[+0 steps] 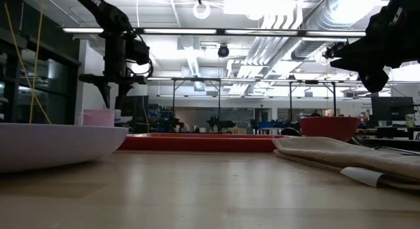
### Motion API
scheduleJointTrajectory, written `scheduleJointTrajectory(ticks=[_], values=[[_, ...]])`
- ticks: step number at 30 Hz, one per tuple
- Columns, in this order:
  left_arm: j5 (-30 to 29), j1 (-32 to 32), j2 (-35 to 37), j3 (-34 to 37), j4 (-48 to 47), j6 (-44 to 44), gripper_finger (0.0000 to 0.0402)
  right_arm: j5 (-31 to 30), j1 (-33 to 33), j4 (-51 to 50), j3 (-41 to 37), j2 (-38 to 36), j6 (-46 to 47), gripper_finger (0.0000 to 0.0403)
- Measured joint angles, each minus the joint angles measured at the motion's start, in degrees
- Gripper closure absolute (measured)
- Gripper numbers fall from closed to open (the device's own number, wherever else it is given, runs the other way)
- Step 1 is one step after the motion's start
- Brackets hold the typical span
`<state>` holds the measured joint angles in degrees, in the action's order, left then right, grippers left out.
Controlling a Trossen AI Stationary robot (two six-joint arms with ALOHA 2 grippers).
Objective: Set up tray
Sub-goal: Put the pink mug on the tray
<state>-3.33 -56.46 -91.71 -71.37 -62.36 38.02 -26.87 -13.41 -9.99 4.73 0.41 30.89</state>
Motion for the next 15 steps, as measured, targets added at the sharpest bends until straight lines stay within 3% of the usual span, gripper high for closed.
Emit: scheduleJointTrajectory(ticks=[15], values=[[-4.12, -0.14, -0.77, 0.00, -0.31, 0.06, 0.0289, 0.04, 0.01, -0.68, 0.02, 0.00, 0.02, 0.0320]])
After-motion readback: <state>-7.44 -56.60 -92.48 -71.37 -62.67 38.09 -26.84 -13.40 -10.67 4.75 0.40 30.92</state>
